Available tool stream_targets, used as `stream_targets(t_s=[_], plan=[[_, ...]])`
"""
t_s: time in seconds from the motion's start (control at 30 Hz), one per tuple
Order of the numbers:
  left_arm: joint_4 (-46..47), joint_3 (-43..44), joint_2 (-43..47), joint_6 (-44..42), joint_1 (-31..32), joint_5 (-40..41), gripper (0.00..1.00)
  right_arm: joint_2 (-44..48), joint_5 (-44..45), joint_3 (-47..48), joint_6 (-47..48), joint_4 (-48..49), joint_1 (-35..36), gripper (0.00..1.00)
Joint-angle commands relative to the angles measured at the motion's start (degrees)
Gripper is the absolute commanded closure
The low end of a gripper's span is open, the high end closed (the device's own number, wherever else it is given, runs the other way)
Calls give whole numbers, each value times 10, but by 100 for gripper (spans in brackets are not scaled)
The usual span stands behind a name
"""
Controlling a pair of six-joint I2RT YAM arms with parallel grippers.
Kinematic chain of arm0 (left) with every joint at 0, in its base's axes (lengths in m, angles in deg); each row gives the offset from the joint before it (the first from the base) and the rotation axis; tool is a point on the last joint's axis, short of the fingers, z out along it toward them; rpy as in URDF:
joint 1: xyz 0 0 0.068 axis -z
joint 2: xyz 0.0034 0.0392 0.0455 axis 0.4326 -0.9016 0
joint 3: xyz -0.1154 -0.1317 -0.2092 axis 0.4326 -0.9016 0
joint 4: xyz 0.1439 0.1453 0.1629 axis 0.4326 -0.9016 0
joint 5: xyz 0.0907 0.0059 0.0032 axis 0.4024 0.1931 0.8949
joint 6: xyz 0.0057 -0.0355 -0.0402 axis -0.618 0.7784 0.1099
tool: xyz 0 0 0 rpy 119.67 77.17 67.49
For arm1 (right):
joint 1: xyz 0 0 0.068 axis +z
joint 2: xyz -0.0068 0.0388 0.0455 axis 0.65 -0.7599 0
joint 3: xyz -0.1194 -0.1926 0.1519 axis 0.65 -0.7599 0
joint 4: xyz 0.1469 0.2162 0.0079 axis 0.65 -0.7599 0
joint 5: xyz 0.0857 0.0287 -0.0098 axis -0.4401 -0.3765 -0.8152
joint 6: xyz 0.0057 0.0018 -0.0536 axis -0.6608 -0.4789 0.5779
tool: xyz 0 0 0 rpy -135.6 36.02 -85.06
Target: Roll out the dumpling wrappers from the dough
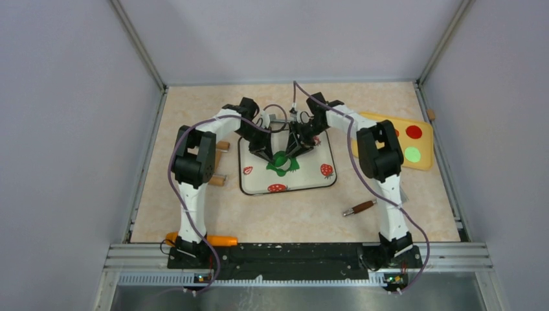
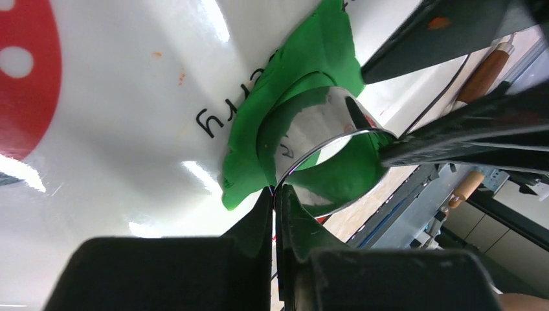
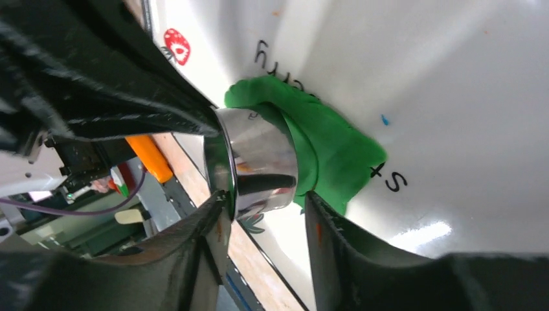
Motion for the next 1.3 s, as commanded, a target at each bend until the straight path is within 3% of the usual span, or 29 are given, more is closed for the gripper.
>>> stream_targets(t_s=[0.0, 0.27, 0.6, 0.67, 0.77, 0.9, 1.1, 1.27], plan=[[-4, -4, -7, -33, 8, 47, 100, 91, -4, 8, 35, 16, -25, 52], [18, 1, 46, -11, 6, 7, 100, 214, 33, -111, 63, -2, -81, 52], [44, 0, 145, -14, -27, -28, 100, 266, 90, -161, 124, -23, -109, 52], [37, -2, 155, -19, -37, -19, 100, 270, 95, -158, 132, -23, -110, 52], [0, -11, 173, -38, -54, 66, 100, 275, 110, -149, 151, -30, -110, 52], [-43, -44, 212, -96, -94, 121, 100, 292, 134, -152, 187, -39, -109, 52], [-185, -51, 217, -221, -145, 166, 100, 322, 143, -187, 195, -28, -109, 51], [-259, -73, 237, -334, -163, 133, 100, 324, 143, -189, 197, -26, -109, 51]])
